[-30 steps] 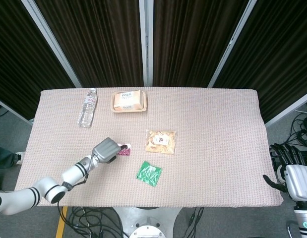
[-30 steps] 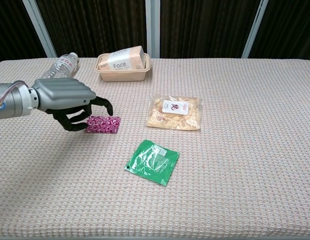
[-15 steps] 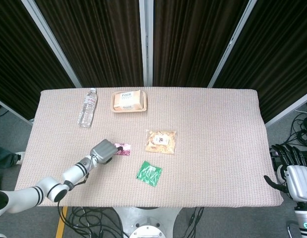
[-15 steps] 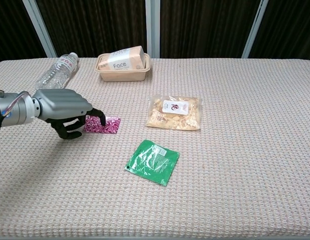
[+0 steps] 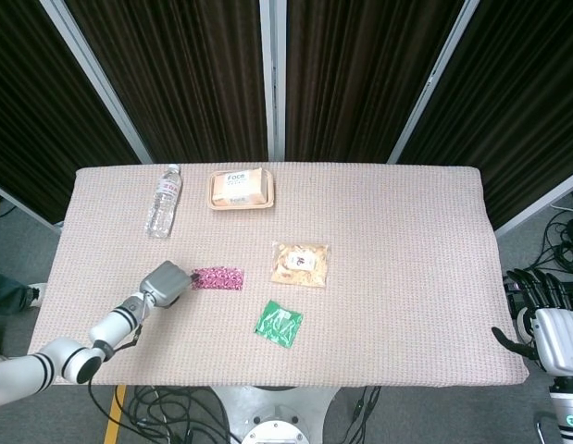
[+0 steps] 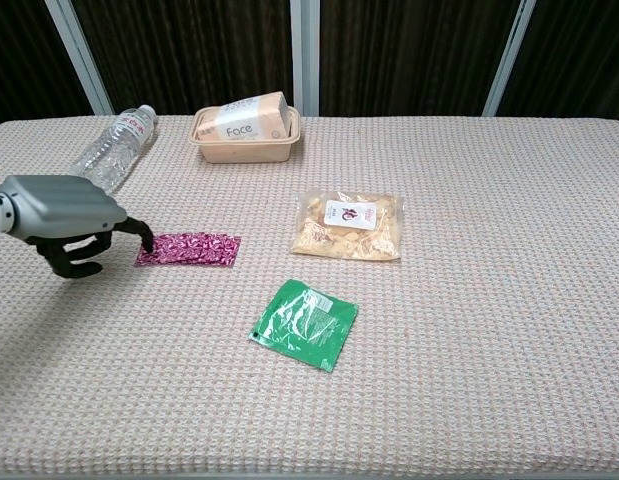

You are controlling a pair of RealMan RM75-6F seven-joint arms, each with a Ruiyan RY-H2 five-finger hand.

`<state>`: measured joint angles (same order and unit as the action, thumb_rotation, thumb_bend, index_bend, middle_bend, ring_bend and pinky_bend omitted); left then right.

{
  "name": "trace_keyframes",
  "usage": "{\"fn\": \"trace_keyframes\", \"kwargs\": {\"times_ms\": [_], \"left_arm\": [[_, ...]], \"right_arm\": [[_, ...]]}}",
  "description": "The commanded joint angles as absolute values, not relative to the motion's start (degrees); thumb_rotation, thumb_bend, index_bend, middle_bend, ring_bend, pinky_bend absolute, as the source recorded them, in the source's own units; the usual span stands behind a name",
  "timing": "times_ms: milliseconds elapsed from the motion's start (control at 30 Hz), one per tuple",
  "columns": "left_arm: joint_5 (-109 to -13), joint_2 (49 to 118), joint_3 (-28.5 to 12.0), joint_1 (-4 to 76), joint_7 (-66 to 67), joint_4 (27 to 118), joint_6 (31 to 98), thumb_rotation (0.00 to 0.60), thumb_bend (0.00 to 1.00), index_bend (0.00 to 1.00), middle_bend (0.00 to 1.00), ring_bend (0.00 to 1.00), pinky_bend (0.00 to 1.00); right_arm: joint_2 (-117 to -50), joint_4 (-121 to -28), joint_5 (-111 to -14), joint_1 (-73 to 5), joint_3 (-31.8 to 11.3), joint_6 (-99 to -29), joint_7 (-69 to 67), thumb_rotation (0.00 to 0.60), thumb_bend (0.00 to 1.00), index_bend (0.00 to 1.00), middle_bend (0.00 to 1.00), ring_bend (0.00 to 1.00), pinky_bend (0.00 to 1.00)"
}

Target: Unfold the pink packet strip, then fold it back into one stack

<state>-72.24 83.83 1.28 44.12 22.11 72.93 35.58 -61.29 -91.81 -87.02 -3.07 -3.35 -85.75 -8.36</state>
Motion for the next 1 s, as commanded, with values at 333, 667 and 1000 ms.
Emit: {"fn": "trace_keyframes", "kwargs": {"times_ms": [333,667,1000], "left_arm": [[-71.2,85.0,-1.1,45.1,23.6,76.9,39.7,0.6,0.49,0.29,0.87,0.81,0.89],[-68.6,89.4,-1.3,48.6,24.8,72.9,35.6,0.6,0.49,0.29,0.87,0.81,0.89],[-66.2,87.0,1.1,47.8,27.5,75.4,36.7,0.6,0.49,0.29,0.87,0.81,0.89]], "right_arm": [[-61.4,-91.1,-86.7,-2.8,-3.3,-85.7,-9.1,0.6,0.09,0.12,0.11,0.03,0.01],[-61.4,-90.1,-85.8,-2.3,-3.3,-85.7,-10.1,0.6,0.09,0.12,0.11,0.03,0.01],[-61.7,-89.9,-86.0,-2.5,-3.3,-85.3,-10.1,0.6,0.09,0.12,0.11,0.03,0.01]]}}
